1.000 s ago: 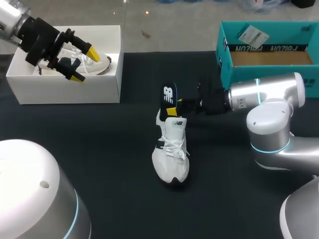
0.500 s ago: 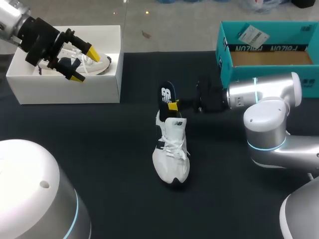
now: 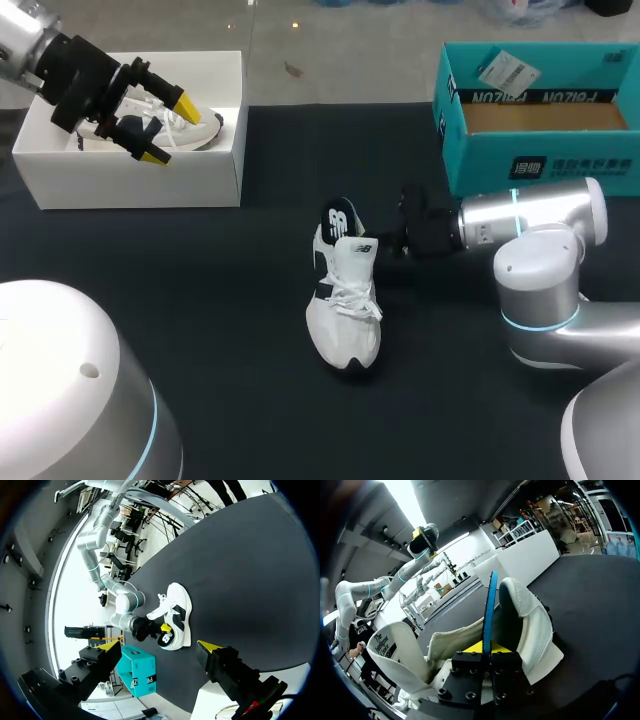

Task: Take the shoe out of the shoebox, open the shoe tongue, remove and reinsert the insole, then place the shoe into the shoebox

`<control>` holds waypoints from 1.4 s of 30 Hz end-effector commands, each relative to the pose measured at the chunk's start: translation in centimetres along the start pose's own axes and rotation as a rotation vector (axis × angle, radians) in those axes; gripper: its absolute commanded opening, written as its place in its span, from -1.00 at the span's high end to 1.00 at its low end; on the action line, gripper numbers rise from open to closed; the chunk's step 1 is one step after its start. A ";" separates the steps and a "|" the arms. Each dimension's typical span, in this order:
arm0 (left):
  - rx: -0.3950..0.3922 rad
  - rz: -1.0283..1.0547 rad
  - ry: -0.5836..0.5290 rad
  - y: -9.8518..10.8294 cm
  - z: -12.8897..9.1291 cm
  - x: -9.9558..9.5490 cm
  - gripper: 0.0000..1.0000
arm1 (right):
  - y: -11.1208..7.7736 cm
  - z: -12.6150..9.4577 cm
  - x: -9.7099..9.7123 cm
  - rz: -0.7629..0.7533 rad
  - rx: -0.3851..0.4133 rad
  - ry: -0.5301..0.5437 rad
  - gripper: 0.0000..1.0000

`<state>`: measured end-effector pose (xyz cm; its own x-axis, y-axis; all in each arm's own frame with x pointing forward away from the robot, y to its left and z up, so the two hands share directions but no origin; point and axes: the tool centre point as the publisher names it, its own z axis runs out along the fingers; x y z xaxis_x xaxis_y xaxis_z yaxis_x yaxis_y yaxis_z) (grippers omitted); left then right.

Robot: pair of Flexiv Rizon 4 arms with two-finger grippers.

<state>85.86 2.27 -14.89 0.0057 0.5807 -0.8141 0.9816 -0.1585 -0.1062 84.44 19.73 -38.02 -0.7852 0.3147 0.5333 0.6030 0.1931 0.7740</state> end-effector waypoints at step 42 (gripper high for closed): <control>0.001 0.000 0.005 0.0 0.0 0.0 -1.00 | 3.0 0.6 -0.6 -0.063 -0.041 -0.049 1.00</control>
<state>85.86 2.27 -14.90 0.0057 0.5807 -0.8141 0.9816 -0.1585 -0.1062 87.59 20.59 -35.38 -0.8184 0.3382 0.4646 0.5431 0.1914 0.8175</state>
